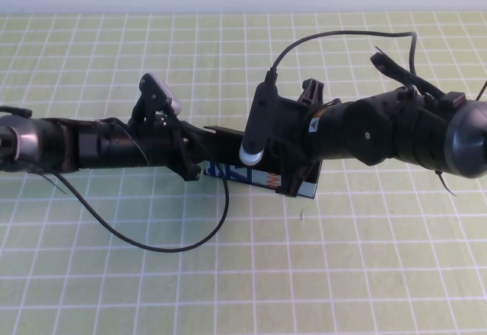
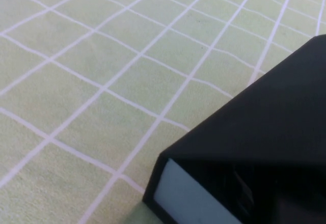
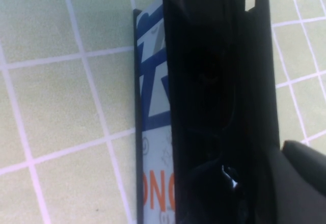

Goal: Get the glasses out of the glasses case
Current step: Pick up the glasses from the glasses case

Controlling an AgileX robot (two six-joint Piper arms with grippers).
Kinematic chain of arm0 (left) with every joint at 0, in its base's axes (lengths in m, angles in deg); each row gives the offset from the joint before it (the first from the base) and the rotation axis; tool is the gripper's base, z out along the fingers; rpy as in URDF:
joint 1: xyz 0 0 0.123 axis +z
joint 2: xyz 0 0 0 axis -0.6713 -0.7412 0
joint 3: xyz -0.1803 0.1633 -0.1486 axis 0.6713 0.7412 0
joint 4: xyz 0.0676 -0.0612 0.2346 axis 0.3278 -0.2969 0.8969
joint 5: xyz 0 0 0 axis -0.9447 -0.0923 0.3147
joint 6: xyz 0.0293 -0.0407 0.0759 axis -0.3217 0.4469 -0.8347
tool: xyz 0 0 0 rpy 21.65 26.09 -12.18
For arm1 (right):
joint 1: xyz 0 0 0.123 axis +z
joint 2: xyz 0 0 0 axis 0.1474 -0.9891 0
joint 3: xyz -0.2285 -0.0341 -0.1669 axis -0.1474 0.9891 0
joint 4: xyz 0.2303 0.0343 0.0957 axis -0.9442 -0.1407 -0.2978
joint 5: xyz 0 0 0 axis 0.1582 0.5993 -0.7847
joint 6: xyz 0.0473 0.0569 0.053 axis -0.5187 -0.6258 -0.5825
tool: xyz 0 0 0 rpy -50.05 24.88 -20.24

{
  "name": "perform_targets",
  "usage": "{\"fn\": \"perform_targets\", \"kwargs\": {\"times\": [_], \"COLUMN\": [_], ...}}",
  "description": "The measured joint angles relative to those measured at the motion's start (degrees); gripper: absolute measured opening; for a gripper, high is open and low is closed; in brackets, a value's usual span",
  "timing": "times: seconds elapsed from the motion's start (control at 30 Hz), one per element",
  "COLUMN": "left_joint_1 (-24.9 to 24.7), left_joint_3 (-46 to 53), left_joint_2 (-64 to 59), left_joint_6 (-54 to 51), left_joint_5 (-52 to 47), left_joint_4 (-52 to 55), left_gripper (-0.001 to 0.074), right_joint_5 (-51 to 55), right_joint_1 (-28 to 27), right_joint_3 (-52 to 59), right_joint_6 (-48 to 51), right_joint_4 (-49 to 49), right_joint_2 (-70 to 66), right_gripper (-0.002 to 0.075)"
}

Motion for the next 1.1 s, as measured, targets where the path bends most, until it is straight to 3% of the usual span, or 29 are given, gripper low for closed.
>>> {"fn": "perform_targets", "kwargs": {"times": [0.13,0.37,0.47,0.63,0.9,1.1], "left_joint_1": [0.0,0.0,0.0,-0.02,-0.37,-0.47], "left_joint_3": [-0.09,-0.09,-0.09,-0.09,-0.09,-0.09], "left_joint_2": [-0.1,-0.1,-0.1,-0.14,-0.22,-0.22], "left_joint_6": [1.82,3.31,3.31,3.75,4.9,5.24], "left_joint_5": [-0.44,-0.66,-0.66,-0.79,-0.79,-0.79], "left_joint_4": [0.0,0.18,0.18,0.25,0.33,0.33], "left_gripper": [-0.0004,-0.0004,-0.0004,-0.0004,-0.0004,-0.0004], "right_joint_5": [-0.96,-7.34,-8.51,-4.9,14.51,18.92], "right_joint_1": [0.0,-0.33,-0.85,-0.82,0.06,0.03], "right_joint_3": [0.0,0.0,0.0,0.0,0.0,0.0], "right_joint_6": [-0.12,-4.98,-7.97,-10.06,-10.73,-16.7], "right_joint_4": [-0.25,-0.89,-2.2,-6.5,-22.97,-24.31], "right_joint_2": [0.0,0.0,0.15,3.38,9.55,6.6], "right_gripper": [0.0039,0.0313,0.0347,0.0269,0.002,-0.0012]}}
